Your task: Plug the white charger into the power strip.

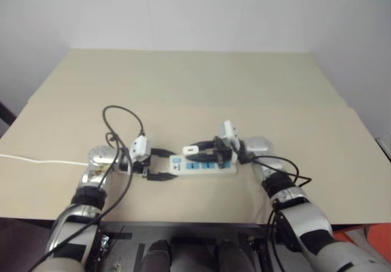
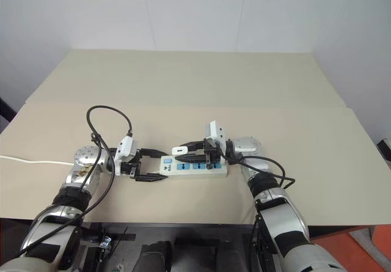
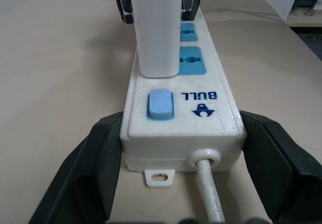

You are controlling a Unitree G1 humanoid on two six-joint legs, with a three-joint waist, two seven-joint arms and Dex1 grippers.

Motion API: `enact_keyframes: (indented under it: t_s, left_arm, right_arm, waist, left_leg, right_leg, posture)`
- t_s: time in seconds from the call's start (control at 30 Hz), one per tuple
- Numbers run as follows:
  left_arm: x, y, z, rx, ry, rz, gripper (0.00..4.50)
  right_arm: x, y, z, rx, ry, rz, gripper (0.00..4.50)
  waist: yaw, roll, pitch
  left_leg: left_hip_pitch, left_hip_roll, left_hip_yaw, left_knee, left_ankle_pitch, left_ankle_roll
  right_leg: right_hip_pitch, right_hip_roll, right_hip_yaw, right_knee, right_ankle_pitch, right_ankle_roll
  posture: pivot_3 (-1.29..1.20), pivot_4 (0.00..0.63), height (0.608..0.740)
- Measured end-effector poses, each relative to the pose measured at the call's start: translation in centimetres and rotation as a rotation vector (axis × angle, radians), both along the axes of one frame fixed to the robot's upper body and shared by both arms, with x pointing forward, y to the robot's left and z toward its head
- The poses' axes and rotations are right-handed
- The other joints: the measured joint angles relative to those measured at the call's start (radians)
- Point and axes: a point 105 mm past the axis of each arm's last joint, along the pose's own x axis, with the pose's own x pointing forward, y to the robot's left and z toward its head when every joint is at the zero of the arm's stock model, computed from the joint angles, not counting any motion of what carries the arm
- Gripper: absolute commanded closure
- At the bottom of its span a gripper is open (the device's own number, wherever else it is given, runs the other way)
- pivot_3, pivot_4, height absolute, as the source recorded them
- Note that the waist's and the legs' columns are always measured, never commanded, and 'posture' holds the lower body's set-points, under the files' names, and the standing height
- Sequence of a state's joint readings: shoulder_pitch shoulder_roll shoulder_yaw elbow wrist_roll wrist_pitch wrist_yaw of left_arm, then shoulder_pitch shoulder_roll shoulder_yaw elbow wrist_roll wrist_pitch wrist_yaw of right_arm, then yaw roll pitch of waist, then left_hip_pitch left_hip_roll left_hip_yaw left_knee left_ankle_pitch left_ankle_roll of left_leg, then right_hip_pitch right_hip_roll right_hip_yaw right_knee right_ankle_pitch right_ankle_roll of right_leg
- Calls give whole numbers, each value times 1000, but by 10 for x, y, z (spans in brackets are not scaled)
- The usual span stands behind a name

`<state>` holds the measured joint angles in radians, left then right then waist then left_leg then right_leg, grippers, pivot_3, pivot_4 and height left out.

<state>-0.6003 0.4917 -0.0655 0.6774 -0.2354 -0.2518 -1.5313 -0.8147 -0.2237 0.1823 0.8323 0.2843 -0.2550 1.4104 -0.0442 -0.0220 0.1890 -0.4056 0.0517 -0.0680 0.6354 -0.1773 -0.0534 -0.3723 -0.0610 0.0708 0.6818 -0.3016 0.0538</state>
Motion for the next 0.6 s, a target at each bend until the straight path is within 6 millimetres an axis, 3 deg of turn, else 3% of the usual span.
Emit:
enact_keyframes:
  t_s: [0.47,0.6]
  left_arm:
    - [1,1,-2,-1,12,18,1277]
    - [0,1,-2,-4,13,18,1277]
  right_arm:
    - [2,0,-5,-23,19,-20,3409]
    - [6,-7,-12,-54,30,-57,1964]
  waist:
    - [-2,0,-1]
    - [-1,-1,-1]
  left_leg:
    - [6,0,0,-1,0,0]
    - [6,0,0,-1,0,0]
  right_leg:
    - [5,0,1,0,-1,2]
    - [5,0,1,0,-1,2]
  posture:
    - [0,150,740]
    - [0,150,740]
